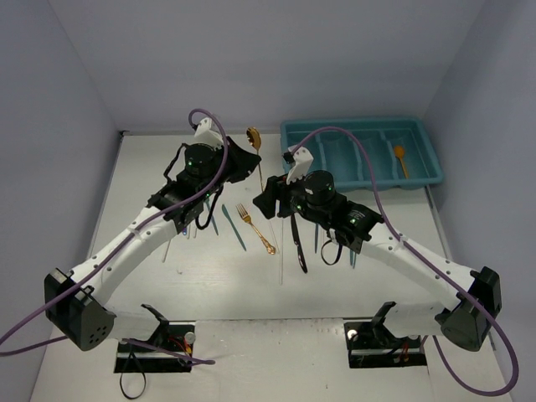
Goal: Sort the eating utensils into containers
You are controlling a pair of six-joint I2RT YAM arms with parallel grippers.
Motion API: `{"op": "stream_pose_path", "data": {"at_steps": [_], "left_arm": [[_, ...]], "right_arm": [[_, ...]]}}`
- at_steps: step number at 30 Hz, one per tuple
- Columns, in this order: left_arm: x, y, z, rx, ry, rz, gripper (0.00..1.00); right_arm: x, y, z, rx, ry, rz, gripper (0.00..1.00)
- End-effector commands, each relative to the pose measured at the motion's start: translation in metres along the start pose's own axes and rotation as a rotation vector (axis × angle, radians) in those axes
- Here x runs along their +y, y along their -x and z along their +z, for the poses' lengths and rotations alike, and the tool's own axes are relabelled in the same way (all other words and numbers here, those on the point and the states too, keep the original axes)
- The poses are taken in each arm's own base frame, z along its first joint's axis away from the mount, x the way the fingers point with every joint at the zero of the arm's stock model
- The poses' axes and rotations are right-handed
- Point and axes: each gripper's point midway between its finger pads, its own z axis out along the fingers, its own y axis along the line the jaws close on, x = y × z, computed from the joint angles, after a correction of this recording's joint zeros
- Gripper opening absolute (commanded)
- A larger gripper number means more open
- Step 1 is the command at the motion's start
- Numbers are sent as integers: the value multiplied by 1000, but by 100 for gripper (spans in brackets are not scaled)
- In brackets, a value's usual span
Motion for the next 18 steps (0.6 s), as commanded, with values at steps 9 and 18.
{"op": "stream_pose_path", "data": {"at_steps": [9, 18], "left_arm": [[-48, 8, -11, -83, -133, -12, 0], [-49, 9, -13, -100, -124, 9, 0]], "right_arm": [[13, 35, 2, -120, 19, 12, 30], [5, 31, 2, -122, -18, 17, 0]]}}
